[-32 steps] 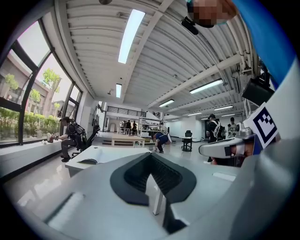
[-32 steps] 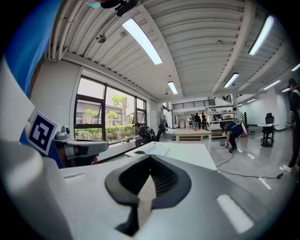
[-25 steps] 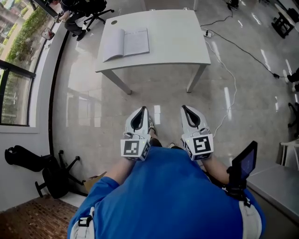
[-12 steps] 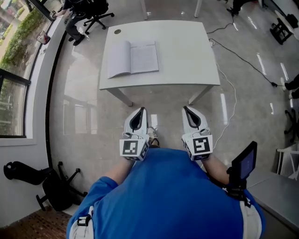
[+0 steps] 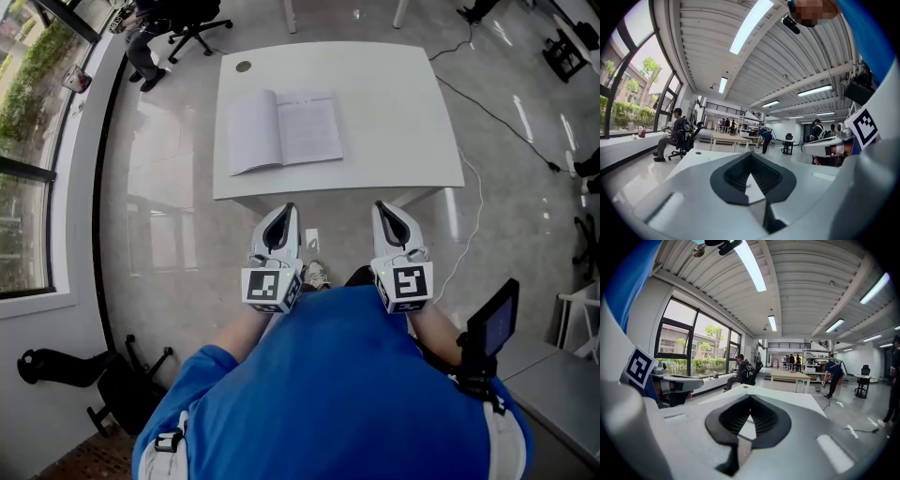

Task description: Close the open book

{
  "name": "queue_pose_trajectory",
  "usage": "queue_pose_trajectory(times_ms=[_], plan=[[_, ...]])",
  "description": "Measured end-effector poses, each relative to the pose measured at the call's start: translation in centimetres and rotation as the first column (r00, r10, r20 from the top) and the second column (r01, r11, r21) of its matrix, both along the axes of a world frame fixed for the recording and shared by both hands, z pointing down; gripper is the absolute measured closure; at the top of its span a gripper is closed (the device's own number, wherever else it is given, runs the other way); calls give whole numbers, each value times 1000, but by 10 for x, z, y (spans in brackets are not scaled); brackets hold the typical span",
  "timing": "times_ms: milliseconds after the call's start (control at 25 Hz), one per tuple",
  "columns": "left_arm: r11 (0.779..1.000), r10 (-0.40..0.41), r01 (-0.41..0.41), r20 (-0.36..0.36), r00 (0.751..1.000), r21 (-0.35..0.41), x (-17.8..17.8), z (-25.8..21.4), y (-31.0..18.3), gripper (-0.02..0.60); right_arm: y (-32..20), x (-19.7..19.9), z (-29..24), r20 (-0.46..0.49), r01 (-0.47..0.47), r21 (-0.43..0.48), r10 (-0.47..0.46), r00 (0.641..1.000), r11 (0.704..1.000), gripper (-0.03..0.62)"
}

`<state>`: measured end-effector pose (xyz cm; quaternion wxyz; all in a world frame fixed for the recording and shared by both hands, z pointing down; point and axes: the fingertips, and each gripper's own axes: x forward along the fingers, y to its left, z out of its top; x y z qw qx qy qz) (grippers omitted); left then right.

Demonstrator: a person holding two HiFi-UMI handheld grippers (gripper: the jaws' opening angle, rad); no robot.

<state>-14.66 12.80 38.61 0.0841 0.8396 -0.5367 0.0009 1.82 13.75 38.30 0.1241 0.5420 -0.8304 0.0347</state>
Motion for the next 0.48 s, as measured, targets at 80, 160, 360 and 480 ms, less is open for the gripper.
queue_pose_trajectory(times_ms=[80, 160, 360, 480], plan=[[1000, -5, 5, -4, 1000, -12, -6, 3, -10, 575, -12, -5, 2, 2, 4, -2, -4, 1000, 1000, 591], [1000, -10, 10, -2, 1000, -18, -11, 7, -20, 575, -25, -9, 4, 4, 9, 0, -9, 1000, 1000, 592], [998, -43, 43, 15, 999, -41, -17, 14, -46, 575, -60, -11, 11, 13, 31, -7, -31, 999, 999, 591], [996, -69, 70, 36, 997, -48, -16, 19, -71, 575, -89, -8, 15, 21, 54, -8, -54, 998, 999, 591]])
